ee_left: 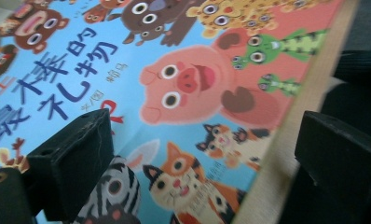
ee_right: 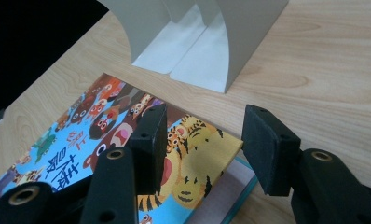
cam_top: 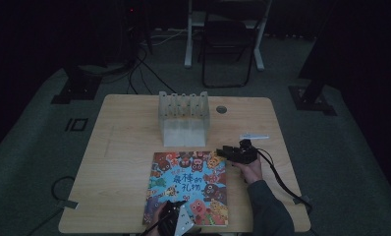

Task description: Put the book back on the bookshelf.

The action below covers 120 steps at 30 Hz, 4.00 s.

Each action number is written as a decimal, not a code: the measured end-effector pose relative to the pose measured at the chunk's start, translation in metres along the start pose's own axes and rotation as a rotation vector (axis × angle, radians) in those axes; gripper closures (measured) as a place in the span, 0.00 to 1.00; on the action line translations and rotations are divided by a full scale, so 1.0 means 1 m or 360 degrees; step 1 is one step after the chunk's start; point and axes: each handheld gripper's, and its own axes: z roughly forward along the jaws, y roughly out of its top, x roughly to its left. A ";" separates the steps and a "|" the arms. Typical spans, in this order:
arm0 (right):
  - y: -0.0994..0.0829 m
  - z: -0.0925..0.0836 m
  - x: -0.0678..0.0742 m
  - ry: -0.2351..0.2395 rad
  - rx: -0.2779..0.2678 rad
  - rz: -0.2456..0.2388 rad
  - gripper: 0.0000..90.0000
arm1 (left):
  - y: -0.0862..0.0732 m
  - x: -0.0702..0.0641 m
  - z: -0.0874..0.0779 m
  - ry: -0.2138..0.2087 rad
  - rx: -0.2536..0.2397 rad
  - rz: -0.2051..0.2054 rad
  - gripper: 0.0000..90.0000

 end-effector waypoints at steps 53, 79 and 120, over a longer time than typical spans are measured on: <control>0.006 -0.006 0.071 0.0287 0.0191 -0.0083 0.65 | 0.008 0.012 -0.045 0.0068 -0.0360 -0.0091 0.16; 0.016 -0.014 0.080 0.0295 0.0151 -0.0122 0.72 | -0.032 0.102 -0.074 0.0000 -0.0357 -0.0818 0.32; 0.019 -0.042 0.088 0.0256 0.0029 -0.0335 0.72 | -0.044 0.143 -0.078 -0.0062 -0.0372 -0.0999 0.42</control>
